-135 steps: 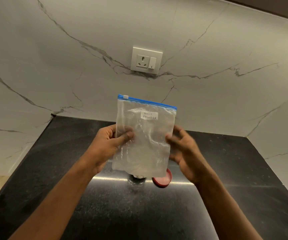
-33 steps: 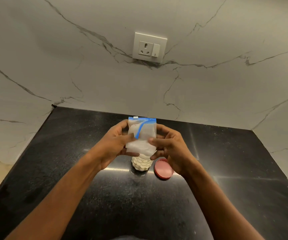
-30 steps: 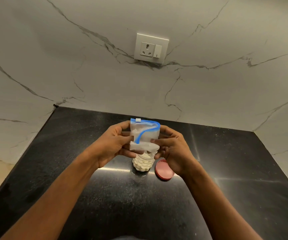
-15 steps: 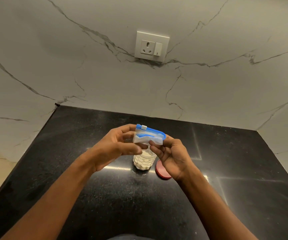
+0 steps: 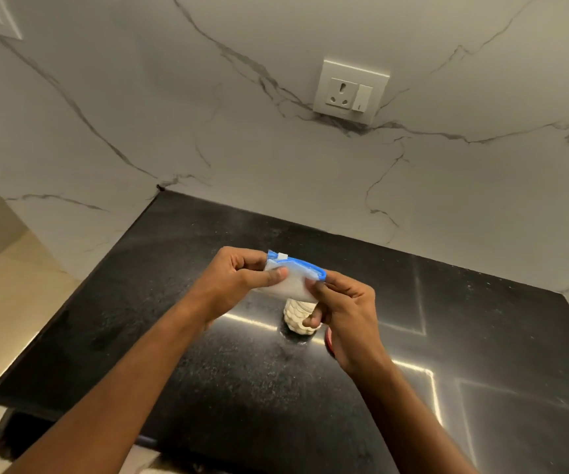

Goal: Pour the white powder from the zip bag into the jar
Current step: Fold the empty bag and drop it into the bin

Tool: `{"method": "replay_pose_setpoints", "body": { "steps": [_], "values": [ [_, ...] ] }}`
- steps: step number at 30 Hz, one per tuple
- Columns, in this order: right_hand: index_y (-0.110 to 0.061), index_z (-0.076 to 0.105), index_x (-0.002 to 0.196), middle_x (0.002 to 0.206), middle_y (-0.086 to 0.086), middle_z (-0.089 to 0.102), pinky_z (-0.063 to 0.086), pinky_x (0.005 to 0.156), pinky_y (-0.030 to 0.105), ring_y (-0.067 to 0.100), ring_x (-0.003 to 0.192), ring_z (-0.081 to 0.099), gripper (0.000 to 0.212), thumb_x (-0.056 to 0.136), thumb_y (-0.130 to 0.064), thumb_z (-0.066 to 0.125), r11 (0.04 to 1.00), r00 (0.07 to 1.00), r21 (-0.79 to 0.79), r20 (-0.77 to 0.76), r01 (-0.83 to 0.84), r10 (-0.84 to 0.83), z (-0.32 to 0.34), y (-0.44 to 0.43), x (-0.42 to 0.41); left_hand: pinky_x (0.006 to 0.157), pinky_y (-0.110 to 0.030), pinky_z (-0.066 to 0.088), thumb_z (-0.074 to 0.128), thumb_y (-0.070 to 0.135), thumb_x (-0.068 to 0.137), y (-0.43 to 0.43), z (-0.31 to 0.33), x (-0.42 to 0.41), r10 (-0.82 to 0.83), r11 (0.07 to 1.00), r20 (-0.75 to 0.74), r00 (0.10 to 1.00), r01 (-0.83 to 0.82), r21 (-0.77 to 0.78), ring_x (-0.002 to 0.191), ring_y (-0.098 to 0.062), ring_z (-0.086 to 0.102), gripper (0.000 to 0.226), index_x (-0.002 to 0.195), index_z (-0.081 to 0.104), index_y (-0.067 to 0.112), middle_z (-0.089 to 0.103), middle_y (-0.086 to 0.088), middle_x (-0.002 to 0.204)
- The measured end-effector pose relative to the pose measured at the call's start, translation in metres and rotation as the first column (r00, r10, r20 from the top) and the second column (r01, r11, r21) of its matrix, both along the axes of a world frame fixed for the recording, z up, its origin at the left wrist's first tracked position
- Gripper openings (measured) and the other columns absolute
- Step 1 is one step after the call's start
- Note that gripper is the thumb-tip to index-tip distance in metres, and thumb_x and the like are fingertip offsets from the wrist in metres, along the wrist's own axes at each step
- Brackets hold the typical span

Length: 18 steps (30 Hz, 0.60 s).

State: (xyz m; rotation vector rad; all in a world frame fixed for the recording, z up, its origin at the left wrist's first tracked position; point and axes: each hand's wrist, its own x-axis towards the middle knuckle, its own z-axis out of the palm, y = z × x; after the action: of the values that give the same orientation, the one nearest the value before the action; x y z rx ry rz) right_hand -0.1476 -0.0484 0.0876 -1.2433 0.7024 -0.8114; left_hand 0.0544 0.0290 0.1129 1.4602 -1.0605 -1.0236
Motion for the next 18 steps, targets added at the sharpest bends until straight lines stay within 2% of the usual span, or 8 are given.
{"method": "replay_pose_setpoints", "body": {
  "steps": [2,3,5,7,9,11,14,18],
  "values": [
    [-0.011,0.081,0.109,0.105,0.018,0.076,0.053,0.048,0.022,0.013,0.048,0.059,0.016,0.098,-0.016,0.07,0.997,1.0,0.071,0.0,-0.004,0.004,-0.005,0.007,0.011,0.073,-0.029,0.052,0.076,0.023,0.093,0.012,-0.004,0.003,0.051,0.999,-0.073,0.996,-0.051,0.001,0.078,-0.019,0.065,0.031,0.085,0.072,-0.007,0.07,-0.023,0.084],
    [-0.011,0.081,0.105,0.103,0.015,0.076,0.052,0.048,0.022,0.012,0.048,0.058,0.014,0.098,-0.014,0.069,0.996,1.0,0.093,-0.005,0.0,0.001,-0.006,0.011,0.016,0.076,-0.034,0.055,0.077,0.022,0.093,0.017,-0.007,0.003,0.089,0.996,-0.116,0.989,-0.088,0.012,0.084,-0.024,0.067,0.029,0.09,0.075,-0.006,0.072,-0.026,0.092],
    [-0.014,0.082,0.099,0.096,0.013,0.078,0.052,0.049,0.024,0.015,0.05,0.059,0.012,0.097,-0.013,0.07,0.996,0.999,0.094,-0.048,-0.001,0.006,-0.009,0.02,0.027,0.076,-0.033,0.061,0.079,0.019,0.092,0.031,-0.014,0.003,0.19,0.982,-0.158,0.969,-0.187,0.033,0.088,-0.024,0.074,0.013,0.089,0.082,0.007,0.077,-0.021,0.098],
    [-0.016,0.081,0.096,0.086,0.012,0.078,0.055,0.049,0.026,0.019,0.053,0.064,0.01,0.097,-0.013,0.071,1.0,0.989,-0.014,-0.145,-0.015,0.012,-0.013,0.033,0.037,0.073,-0.028,0.063,0.082,0.017,0.089,0.05,-0.02,0.007,0.266,0.964,-0.13,0.955,-0.265,0.024,0.083,-0.019,0.076,0.004,0.086,0.085,0.018,0.081,-0.013,0.091],
    [-0.015,0.078,0.094,0.078,0.01,0.078,0.058,0.051,0.029,0.022,0.057,0.072,0.006,0.096,-0.013,0.073,0.986,0.962,-0.147,-0.271,-0.077,0.035,-0.017,0.048,0.045,0.074,-0.029,0.063,0.085,0.016,0.086,0.071,-0.028,0.016,0.304,0.953,-0.074,0.95,-0.303,0.019,0.079,-0.017,0.077,0.003,0.089,0.085,0.017,0.082,-0.009,0.086],
    [-0.012,0.077,0.089,0.07,0.009,0.077,0.056,0.048,0.029,0.022,0.056,0.073,0.004,0.093,-0.013,0.076,0.975,0.936,-0.166,-0.343,-0.146,0.082,-0.02,0.071,0.06,0.075,-0.029,0.063,0.088,0.014,0.081,0.098,-0.035,0.031,0.352,0.936,-0.085,0.932,-0.35,0.032,0.08,-0.018,0.078,0.011,0.091,0.085,0.016,0.083,-0.007,0.087],
    [-0.013,0.077,0.077,0.06,0.012,0.074,0.051,0.044,0.024,0.02,0.048,0.07,0.01,0.087,-0.011,0.078,0.987,0.933,-0.016,-0.33,-0.16,0.146,-0.027,0.114,0.092,0.064,-0.019,0.059,0.092,0.015,0.074,0.144,-0.047,0.058,0.464,0.886,-0.198,0.864,-0.454,0.092,0.076,-0.01,0.076,0.018,0.091,0.085,0.014,0.083,-0.006,0.086],
    [-0.006,0.078,0.087,0.075,0.02,0.076,0.059,0.055,0.031,0.029,0.064,0.077,0.005,0.087,-0.011,0.078,0.944,0.967,0.286,-0.141,-0.165,0.212,-0.042,0.194,0.148,0.061,-0.018,0.054,0.087,0.021,0.082,0.221,-0.066,0.105,0.629,0.773,-0.297,0.718,-0.617,0.147,0.074,-0.003,0.072,0.018,0.099,0.085,0.016,0.082,-0.001,0.09]
  ]
}}
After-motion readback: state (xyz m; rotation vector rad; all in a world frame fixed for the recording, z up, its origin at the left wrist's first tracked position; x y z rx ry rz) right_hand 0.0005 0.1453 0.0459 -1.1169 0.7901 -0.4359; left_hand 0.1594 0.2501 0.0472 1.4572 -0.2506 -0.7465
